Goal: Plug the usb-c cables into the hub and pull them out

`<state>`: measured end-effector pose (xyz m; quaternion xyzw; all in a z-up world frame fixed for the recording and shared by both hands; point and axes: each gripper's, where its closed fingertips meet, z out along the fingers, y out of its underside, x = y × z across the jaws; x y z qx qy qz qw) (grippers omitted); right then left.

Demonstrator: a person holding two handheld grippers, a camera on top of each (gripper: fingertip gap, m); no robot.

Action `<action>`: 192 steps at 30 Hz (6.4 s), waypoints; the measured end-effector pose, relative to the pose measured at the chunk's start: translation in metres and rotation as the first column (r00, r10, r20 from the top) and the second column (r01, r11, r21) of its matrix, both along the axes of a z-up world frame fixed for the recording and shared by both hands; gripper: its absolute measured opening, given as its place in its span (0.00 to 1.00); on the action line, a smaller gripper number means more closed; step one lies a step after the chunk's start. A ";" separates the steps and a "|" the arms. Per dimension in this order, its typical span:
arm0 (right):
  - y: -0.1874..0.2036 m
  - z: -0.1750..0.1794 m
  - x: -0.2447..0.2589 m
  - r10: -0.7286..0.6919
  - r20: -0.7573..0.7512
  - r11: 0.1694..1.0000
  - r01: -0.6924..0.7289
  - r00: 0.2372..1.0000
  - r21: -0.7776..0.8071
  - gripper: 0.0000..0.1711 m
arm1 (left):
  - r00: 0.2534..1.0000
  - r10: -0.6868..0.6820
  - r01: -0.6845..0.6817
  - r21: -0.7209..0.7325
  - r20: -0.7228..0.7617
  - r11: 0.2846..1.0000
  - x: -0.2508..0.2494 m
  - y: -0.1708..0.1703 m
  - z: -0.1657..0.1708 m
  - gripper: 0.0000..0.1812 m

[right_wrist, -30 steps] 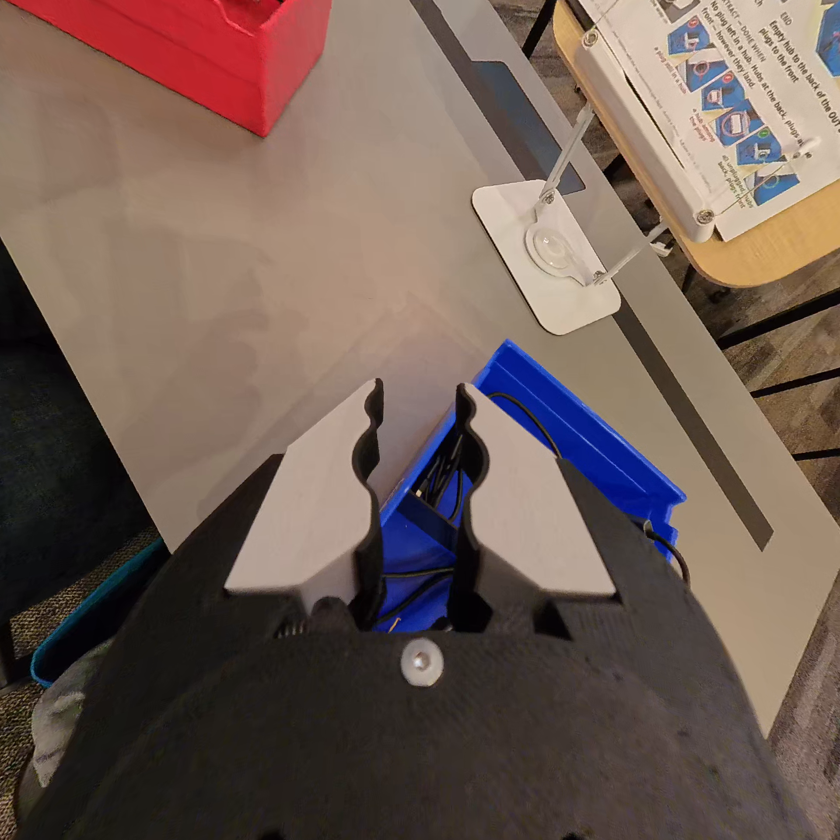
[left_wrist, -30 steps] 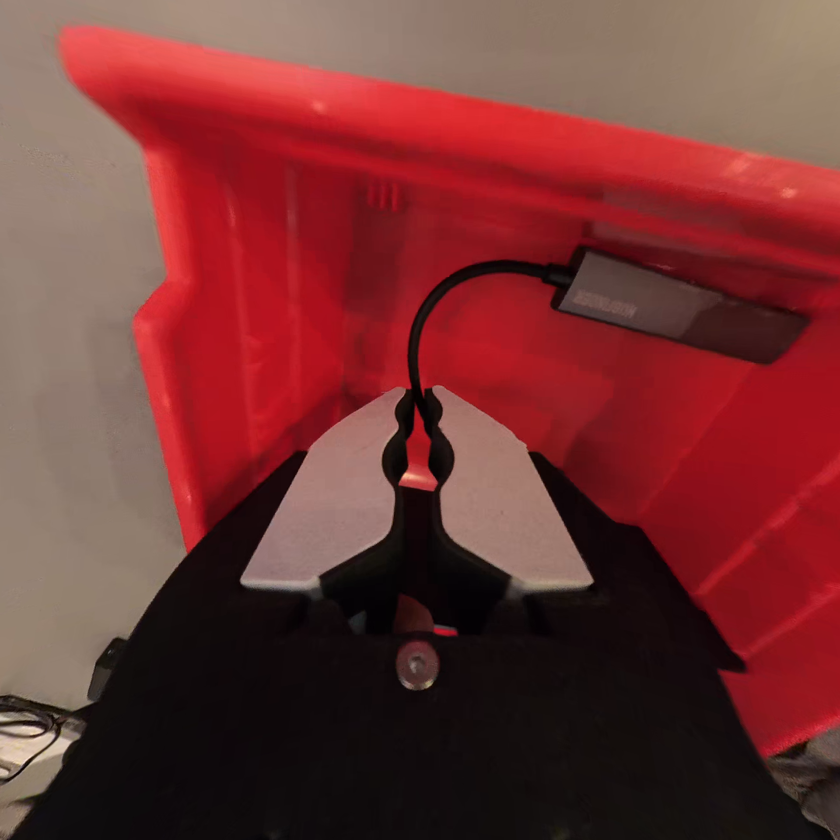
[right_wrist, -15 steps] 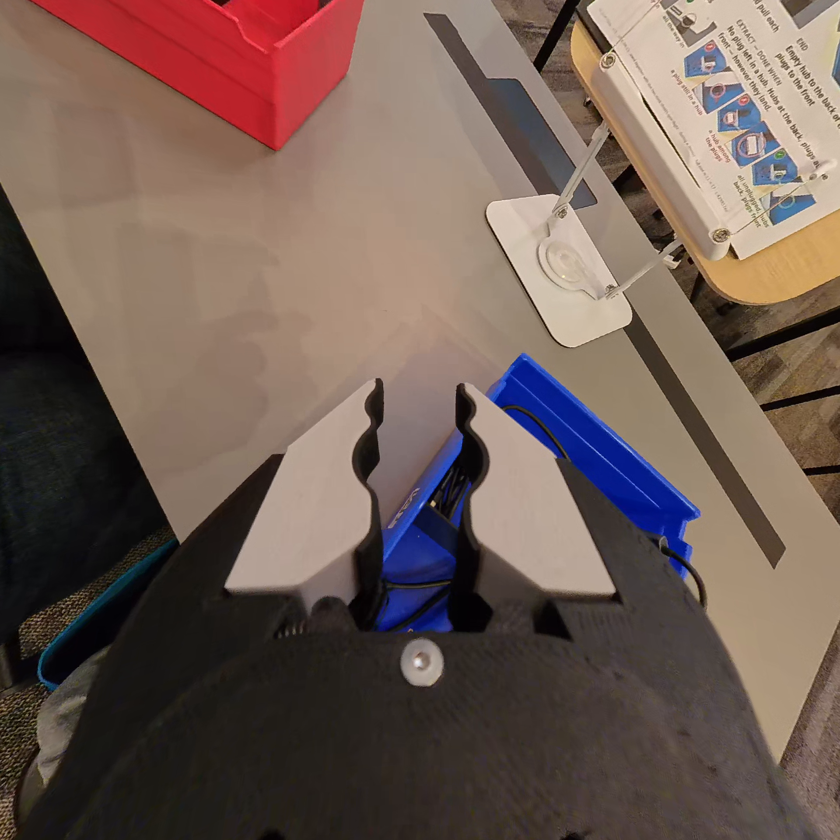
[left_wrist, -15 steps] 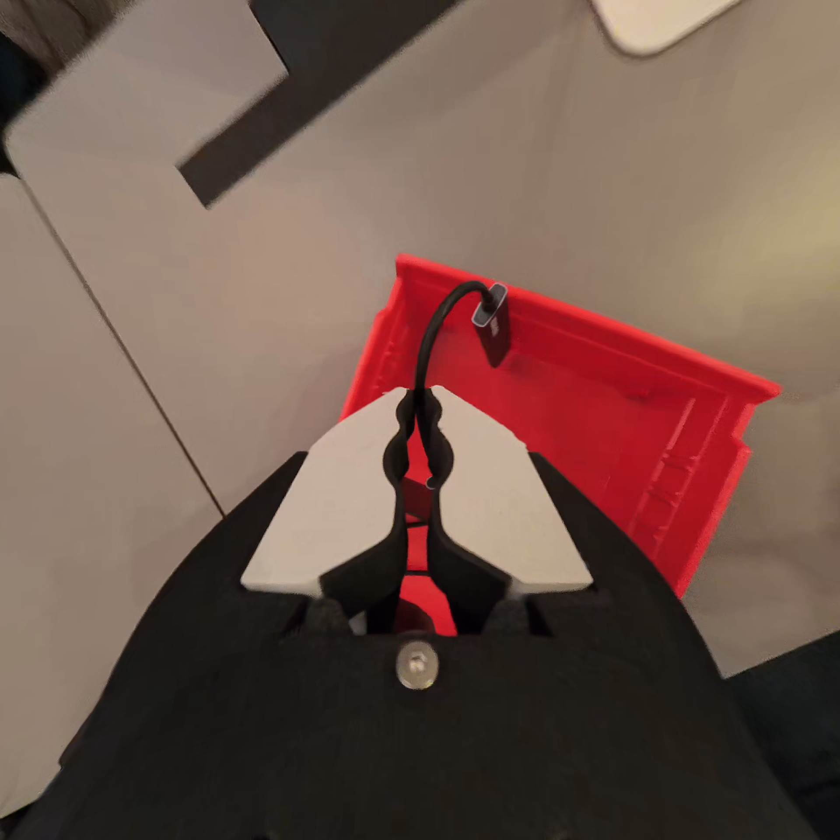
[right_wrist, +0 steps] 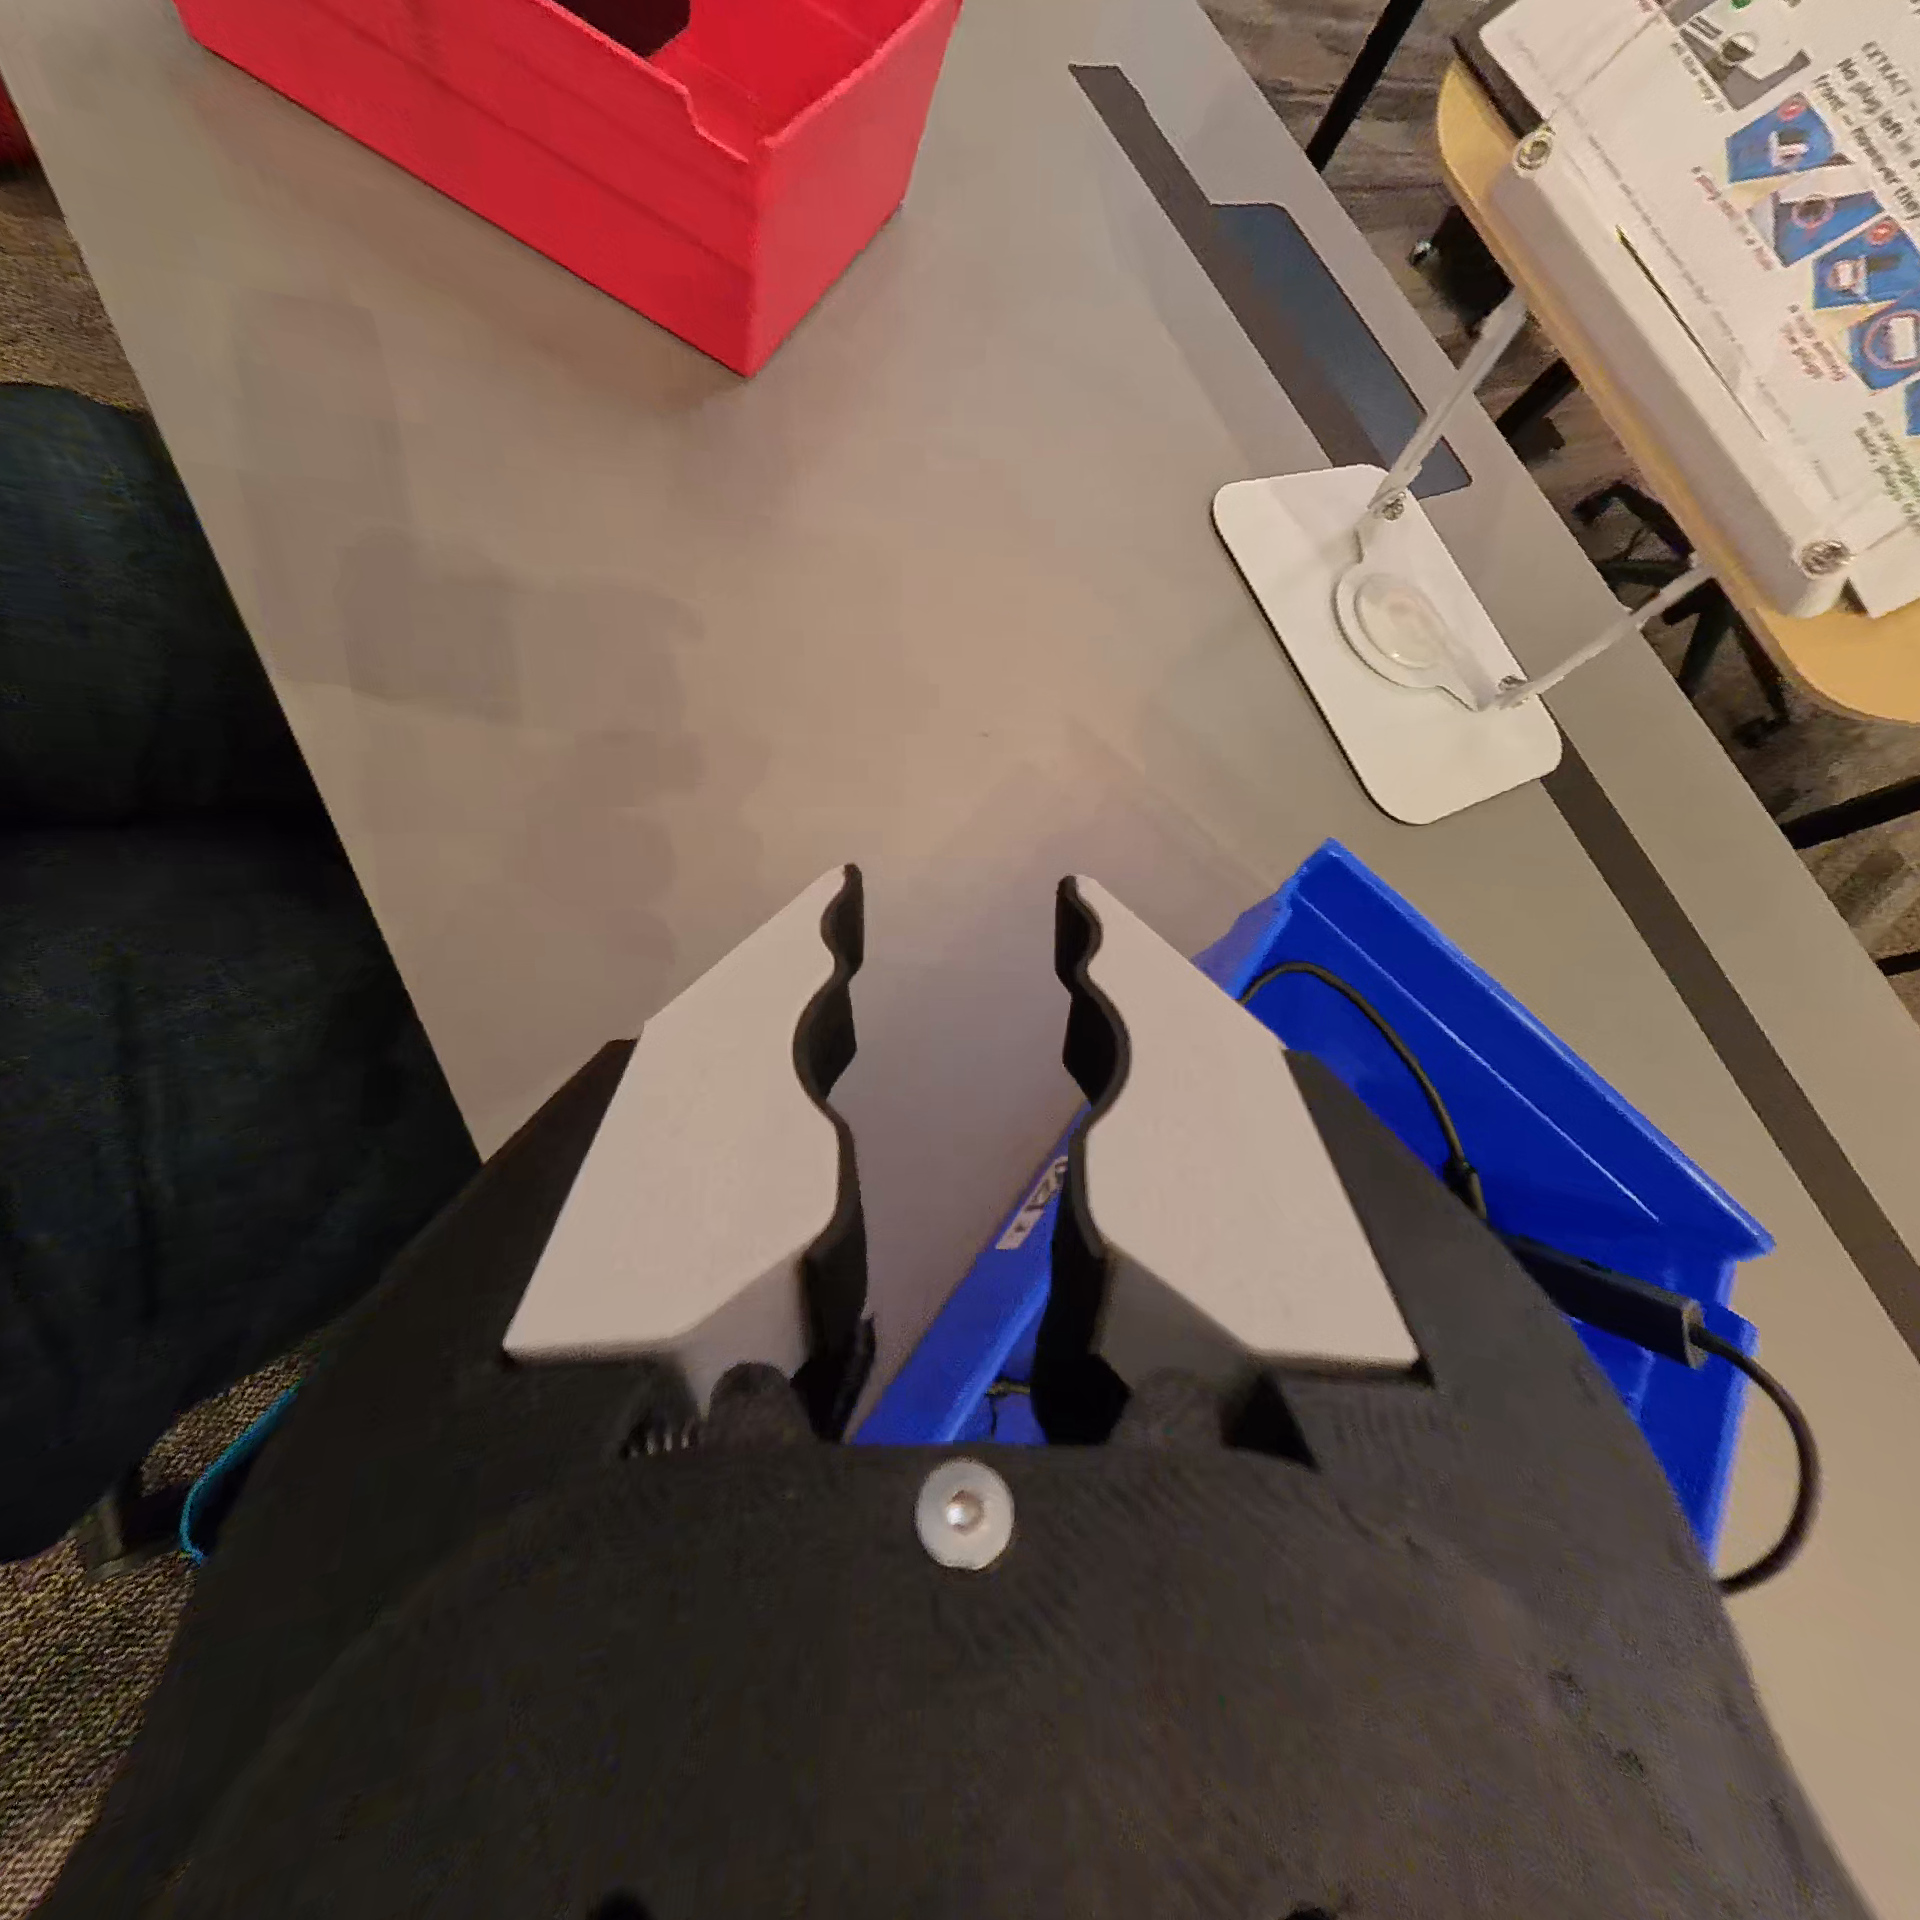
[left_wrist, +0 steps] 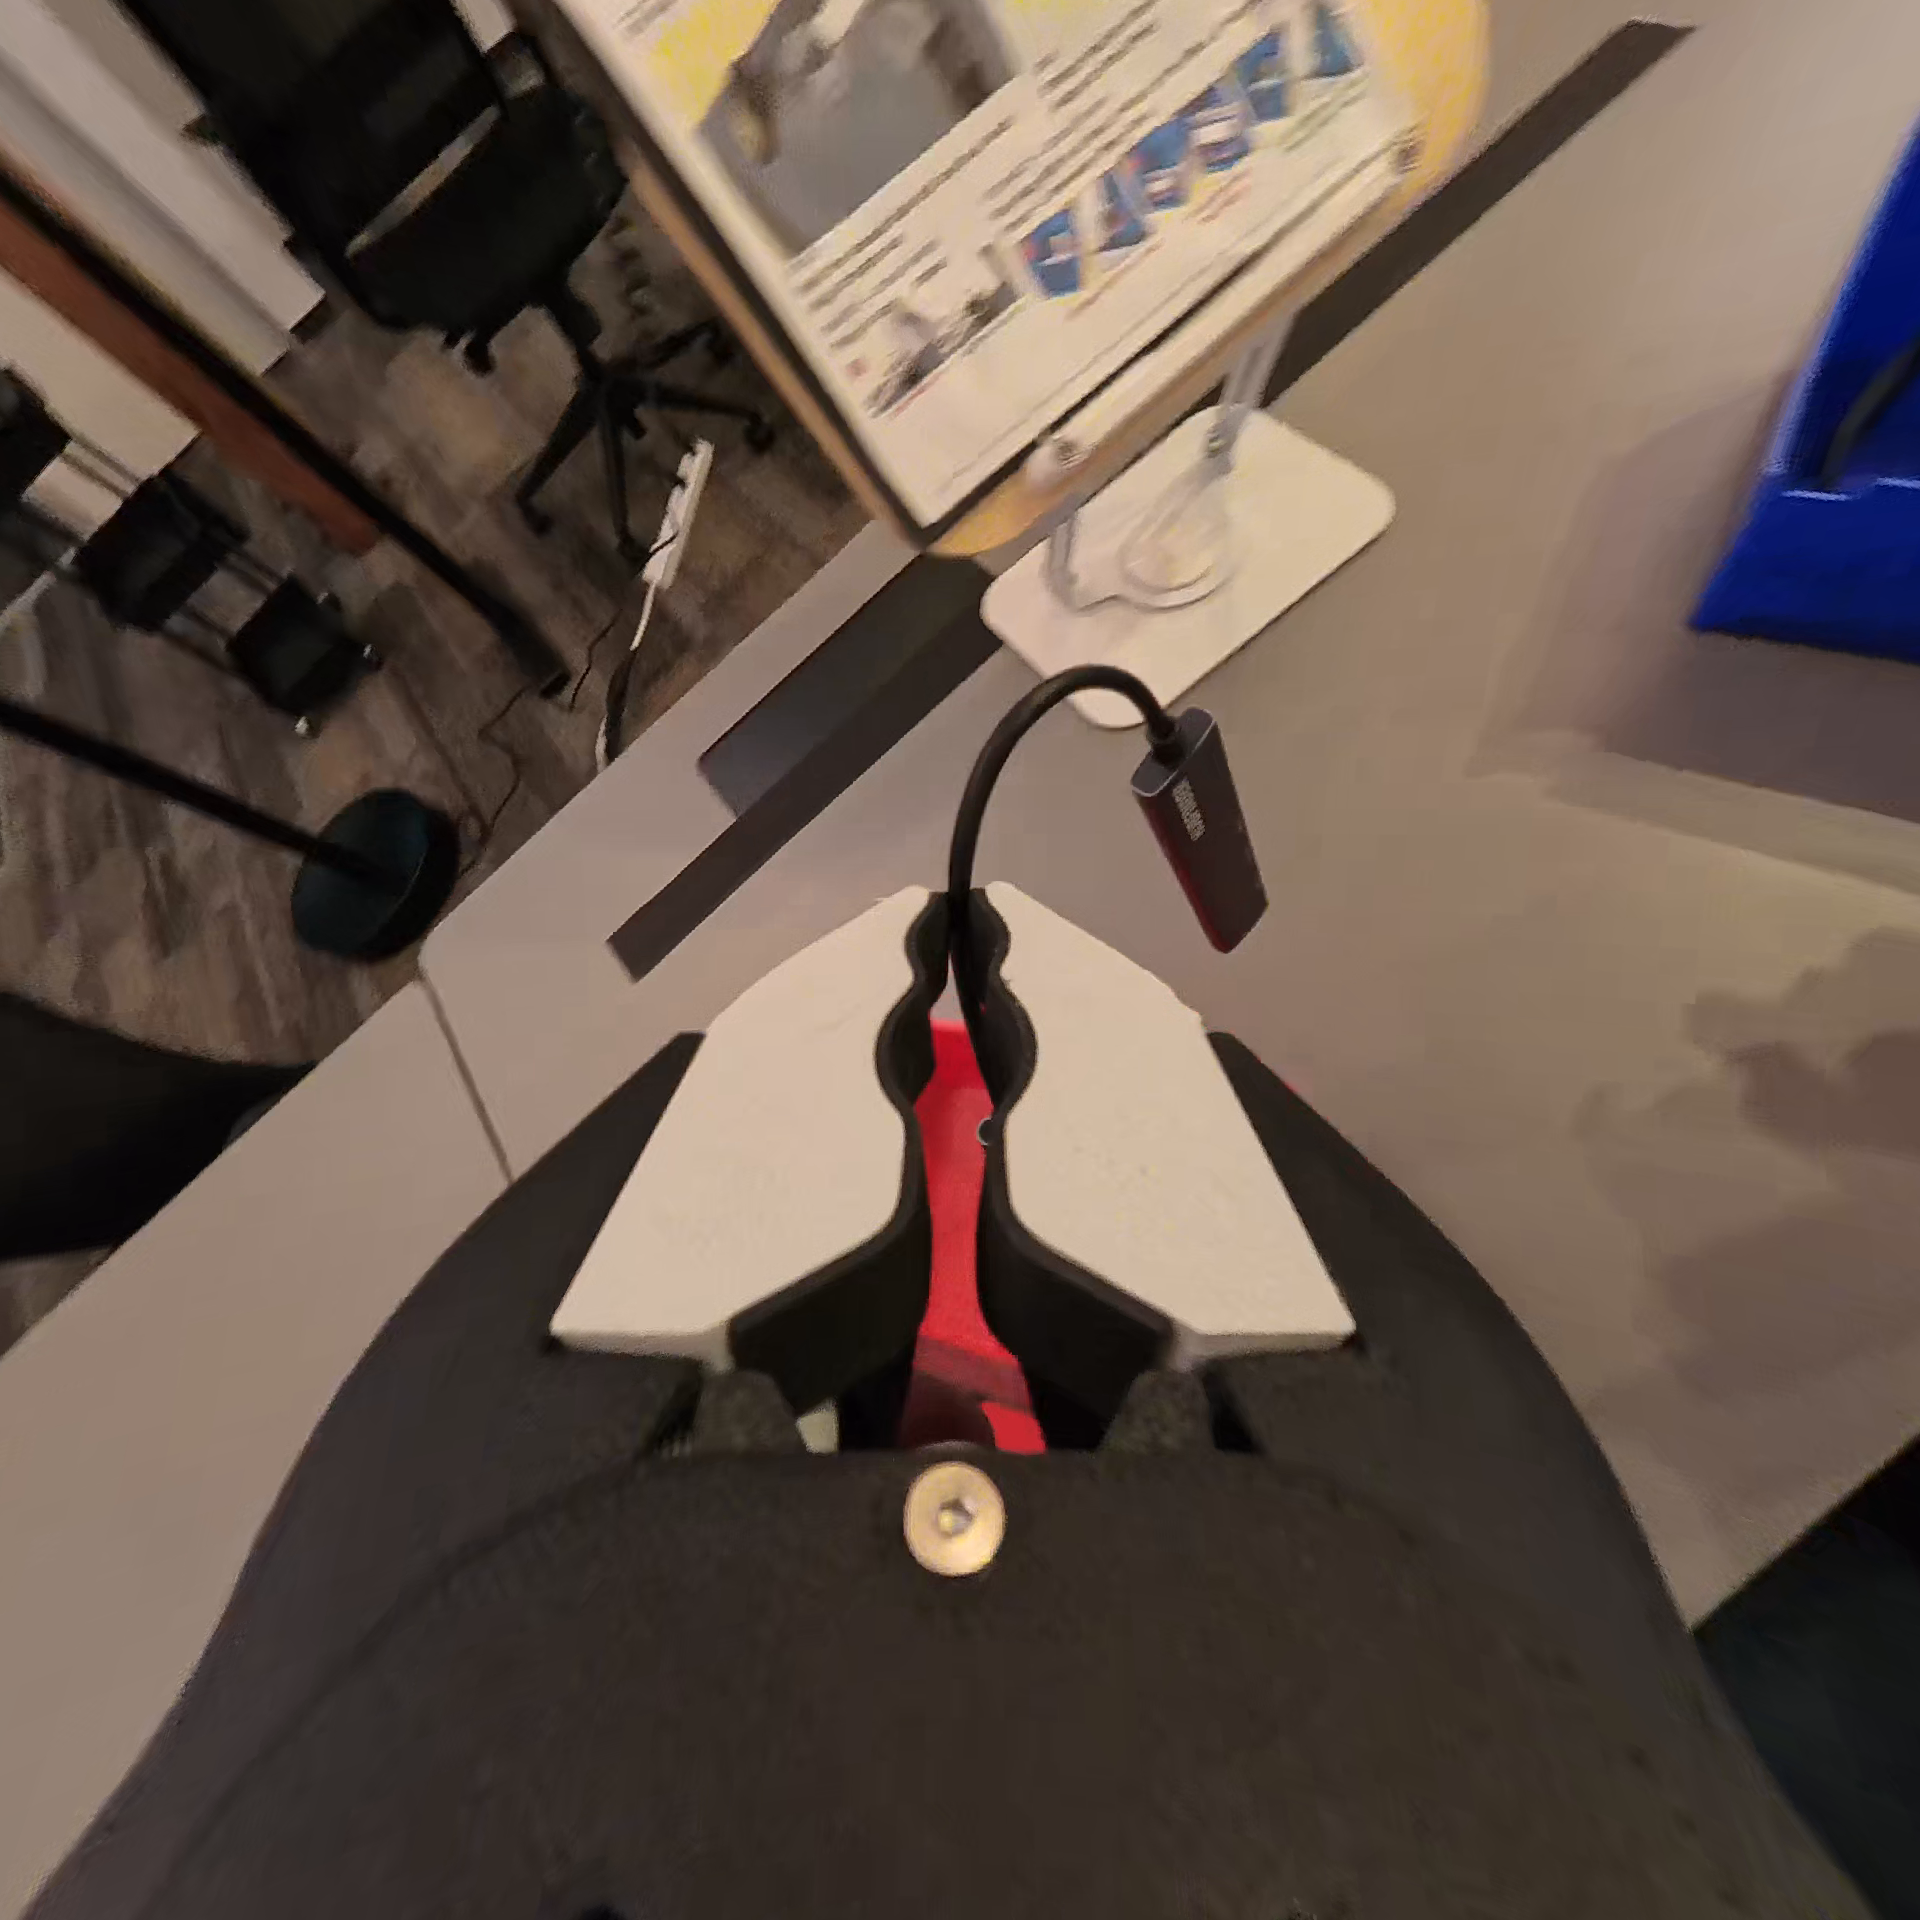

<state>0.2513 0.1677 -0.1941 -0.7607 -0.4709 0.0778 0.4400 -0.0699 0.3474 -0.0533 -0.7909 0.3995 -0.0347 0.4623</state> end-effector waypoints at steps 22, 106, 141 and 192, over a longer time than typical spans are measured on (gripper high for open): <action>-0.011 -0.094 -0.074 0.049 0.054 0.990 -0.041 0.997 -0.133 0.41 | 0.969 -0.238 0.230 -0.549 0.057 0.803 0.204 -0.056 -0.249 0.01; 0.045 -0.163 -0.077 -0.044 0.055 0.970 0.056 0.998 -0.238 0.36 | 0.857 0.046 -0.272 -0.376 -0.513 0.886 -0.158 -0.093 -0.245 0.02; 0.031 -0.029 -0.107 0.029 -0.296 0.998 -0.011 0.955 0.063 0.40 | 0.973 -0.207 0.197 0.103 0.099 0.975 0.143 -0.087 -0.085 0.02; 0.097 0.013 -0.111 0.059 -0.102 0.910 -0.011 0.993 0.414 0.03 | 0.720 -0.532 0.548 0.106 0.445 0.830 0.156 -0.109 -0.093 0.12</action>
